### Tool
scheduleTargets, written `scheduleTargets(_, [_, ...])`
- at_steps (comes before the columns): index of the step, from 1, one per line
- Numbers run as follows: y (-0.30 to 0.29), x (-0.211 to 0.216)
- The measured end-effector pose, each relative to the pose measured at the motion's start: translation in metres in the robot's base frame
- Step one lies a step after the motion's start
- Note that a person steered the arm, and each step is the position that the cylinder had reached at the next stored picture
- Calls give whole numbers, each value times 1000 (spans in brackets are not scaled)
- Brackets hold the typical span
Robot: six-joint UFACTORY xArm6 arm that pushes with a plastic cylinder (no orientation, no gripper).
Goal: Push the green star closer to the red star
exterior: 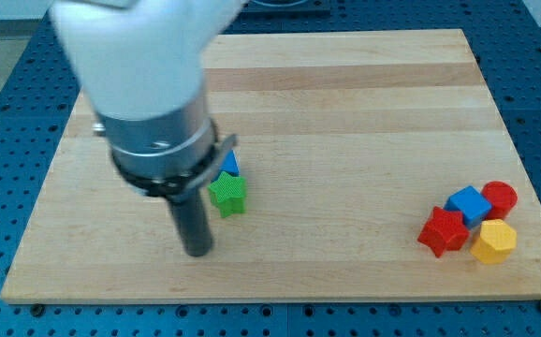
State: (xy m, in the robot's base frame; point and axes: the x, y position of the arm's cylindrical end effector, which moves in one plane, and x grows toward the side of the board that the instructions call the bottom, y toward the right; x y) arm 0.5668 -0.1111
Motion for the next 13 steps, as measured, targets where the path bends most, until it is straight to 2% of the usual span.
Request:
scheduleTargets(2, [-10, -50])
scheduleTargets(5, [71, -60])
scheduleTargets(7, [99, -82])
scheduleTargets(9, [148, -80])
scheduleTargets(13, [168, -48])
